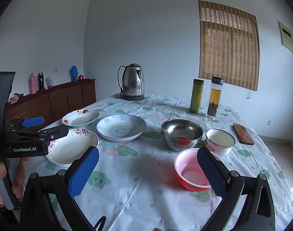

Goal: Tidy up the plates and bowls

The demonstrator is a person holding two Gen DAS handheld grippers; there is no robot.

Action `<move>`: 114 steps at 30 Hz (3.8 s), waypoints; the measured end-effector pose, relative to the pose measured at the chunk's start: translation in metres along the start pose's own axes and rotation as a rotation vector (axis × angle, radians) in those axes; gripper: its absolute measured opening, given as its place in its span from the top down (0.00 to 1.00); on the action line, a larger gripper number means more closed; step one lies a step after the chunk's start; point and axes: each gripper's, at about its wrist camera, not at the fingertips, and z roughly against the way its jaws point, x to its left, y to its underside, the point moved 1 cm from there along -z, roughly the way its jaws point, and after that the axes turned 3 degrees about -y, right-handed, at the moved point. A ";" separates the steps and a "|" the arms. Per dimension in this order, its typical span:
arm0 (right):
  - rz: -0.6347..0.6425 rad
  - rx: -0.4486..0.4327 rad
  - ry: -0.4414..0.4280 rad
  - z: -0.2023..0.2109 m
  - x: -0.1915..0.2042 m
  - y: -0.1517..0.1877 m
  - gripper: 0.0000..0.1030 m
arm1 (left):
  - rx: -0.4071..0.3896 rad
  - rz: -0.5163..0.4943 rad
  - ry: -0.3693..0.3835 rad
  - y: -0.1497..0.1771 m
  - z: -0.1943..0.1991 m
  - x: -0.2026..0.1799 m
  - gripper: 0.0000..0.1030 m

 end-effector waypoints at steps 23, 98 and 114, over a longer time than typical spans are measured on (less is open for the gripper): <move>-0.086 0.003 -0.064 -0.009 -0.008 0.004 0.01 | 0.008 0.008 0.017 0.010 -0.010 0.005 0.00; 0.124 0.432 -0.376 -0.204 0.106 0.014 0.81 | 0.283 0.146 -0.067 0.050 -0.102 0.121 0.83; 0.110 0.394 -0.397 -0.200 0.104 0.007 0.81 | 0.239 0.161 -0.074 0.044 -0.097 0.123 0.83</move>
